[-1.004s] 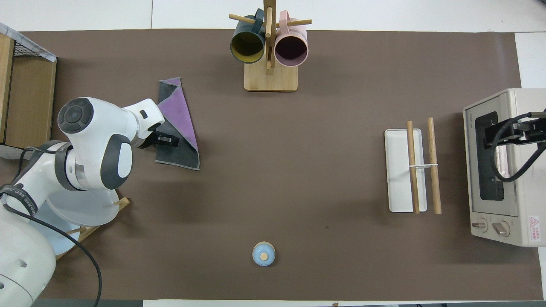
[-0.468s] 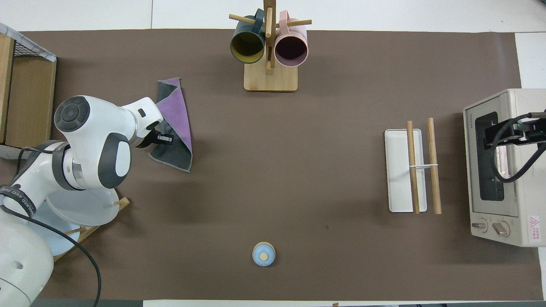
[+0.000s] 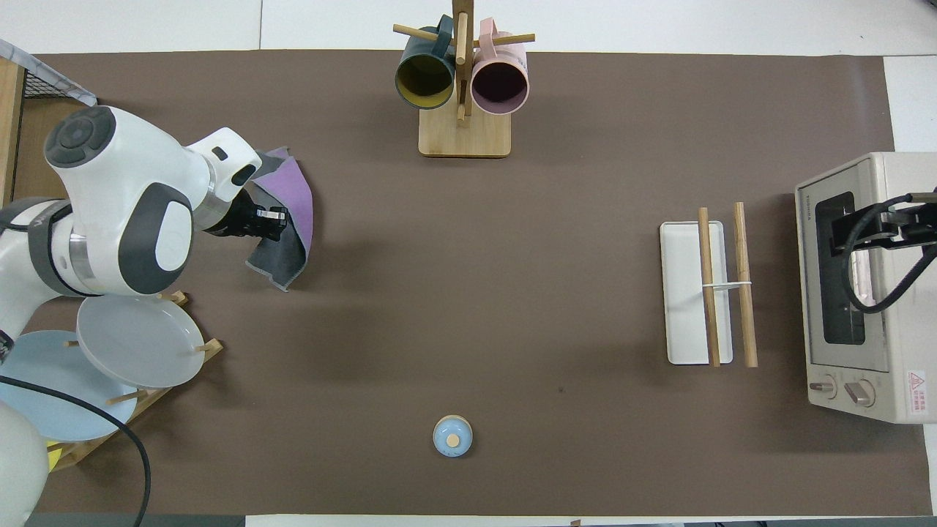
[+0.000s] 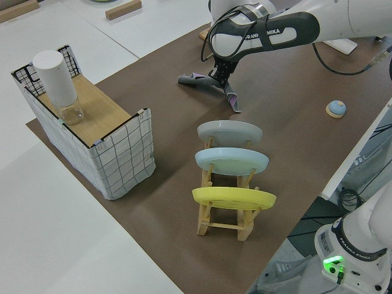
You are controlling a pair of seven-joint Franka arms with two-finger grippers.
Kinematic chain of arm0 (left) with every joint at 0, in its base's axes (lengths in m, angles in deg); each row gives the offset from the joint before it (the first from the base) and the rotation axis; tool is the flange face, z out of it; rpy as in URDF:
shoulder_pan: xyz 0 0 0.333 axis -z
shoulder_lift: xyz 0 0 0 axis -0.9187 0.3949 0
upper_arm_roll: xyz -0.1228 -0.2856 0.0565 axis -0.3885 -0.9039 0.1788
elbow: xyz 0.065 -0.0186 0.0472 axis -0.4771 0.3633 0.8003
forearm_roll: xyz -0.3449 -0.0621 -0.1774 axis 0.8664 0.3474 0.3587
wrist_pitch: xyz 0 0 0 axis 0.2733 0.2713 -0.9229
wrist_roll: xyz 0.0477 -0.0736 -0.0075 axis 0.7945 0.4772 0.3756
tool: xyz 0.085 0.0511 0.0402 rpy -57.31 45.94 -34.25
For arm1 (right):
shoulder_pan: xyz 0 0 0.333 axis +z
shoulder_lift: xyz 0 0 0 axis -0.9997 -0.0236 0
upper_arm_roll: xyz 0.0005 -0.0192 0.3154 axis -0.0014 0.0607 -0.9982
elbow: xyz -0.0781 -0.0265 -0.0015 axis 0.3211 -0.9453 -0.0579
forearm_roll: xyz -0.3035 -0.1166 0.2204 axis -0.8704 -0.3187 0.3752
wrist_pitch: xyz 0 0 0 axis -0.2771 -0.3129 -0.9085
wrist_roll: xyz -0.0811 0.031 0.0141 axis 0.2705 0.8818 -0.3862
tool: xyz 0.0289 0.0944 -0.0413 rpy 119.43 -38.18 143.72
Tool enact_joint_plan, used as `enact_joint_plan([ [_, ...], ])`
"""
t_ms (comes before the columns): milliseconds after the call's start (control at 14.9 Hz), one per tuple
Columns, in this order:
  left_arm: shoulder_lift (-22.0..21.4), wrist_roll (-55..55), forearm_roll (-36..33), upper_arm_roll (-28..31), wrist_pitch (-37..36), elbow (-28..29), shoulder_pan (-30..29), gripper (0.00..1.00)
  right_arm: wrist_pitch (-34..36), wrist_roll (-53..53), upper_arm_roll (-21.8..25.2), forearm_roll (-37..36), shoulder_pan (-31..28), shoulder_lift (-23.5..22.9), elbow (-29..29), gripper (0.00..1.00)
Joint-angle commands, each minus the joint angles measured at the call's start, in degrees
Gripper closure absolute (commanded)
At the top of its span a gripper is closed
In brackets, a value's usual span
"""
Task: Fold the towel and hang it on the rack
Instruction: 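Lift the folded towel with the left gripper toward the table center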
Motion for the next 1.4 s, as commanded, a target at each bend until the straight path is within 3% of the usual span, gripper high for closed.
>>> enact_joint_plan([
  [0, -0.46, -10.21, -3.07, -0.10, -12.67, -7.81, 0.30, 1.00, -0.57, -0.60, -0.09, 0.78, -0.59, 0.71, 0.85, 0.00],
  [201, -0.55, -23.03, -3.25, -0.37, -24.11, -15.02, 1.18, 1.00, -0.57, -0.60, -0.09, 0.78, -0.51, 0.71, 0.85, 0.00],
  [401, -1.42, -36.23, -2.47, -0.72, -28.88, -16.89, 1.18, 1.00, -0.57, -0.60, -0.09, 0.78, -0.59, 0.71, 0.85, 0.00],
  [736, -5.20, -55.48, 5.69, -1.07, -29.16, -16.98, 0.66, 1.00, -0.57, -0.60, -0.09, 0.78, -0.59, 0.71, 0.85, 0.00],
  [1338, -7.75, -94.14, 15.02, -1.59, -24.06, -17.07, 1.18, 1.00, -0.57, -0.60, -0.09, 0.78, -0.59, 0.71, 0.85, 0.00],
])
